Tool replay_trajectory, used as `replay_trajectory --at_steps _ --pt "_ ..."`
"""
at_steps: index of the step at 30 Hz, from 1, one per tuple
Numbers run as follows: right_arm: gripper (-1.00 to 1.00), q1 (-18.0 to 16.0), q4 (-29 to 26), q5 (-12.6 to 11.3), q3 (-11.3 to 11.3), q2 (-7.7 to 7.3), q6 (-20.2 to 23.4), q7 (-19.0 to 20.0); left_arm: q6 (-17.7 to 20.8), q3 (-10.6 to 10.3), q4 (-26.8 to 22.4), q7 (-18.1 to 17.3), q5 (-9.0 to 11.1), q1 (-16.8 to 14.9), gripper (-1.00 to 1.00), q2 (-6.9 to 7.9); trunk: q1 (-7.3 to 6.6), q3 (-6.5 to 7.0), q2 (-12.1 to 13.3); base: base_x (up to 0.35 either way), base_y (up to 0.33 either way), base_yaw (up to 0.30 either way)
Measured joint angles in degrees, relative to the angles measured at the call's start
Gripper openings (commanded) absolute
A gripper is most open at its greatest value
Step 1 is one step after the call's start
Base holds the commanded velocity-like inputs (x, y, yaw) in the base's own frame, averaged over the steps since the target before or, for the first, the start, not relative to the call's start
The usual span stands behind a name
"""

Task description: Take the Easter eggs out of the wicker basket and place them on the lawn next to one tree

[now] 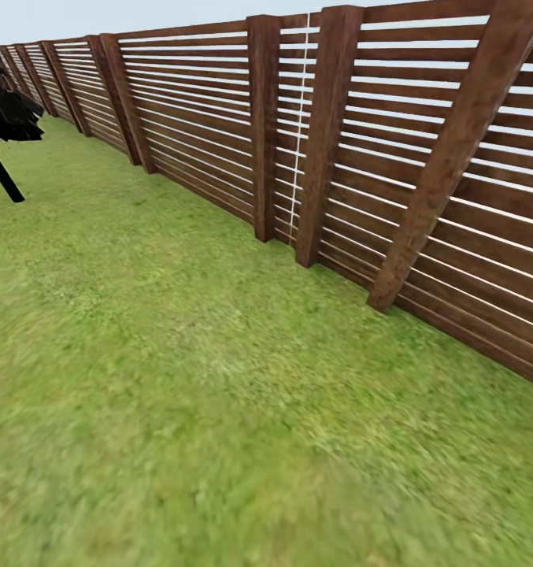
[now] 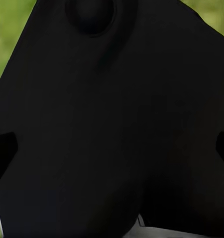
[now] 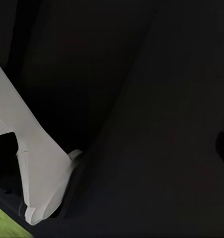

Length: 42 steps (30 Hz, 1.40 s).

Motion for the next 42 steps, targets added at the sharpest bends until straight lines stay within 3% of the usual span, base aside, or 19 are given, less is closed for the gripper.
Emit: replay_trajectory --at_steps 42 --pt "1.0 0.0 0.0 0.0 0.0 0.01 0.0 0.0 0.0 0.0 0.0 0.0 0.0 0.0 1.0 0.0 0.0 -3.0 0.0 0.343 0.0 0.183"
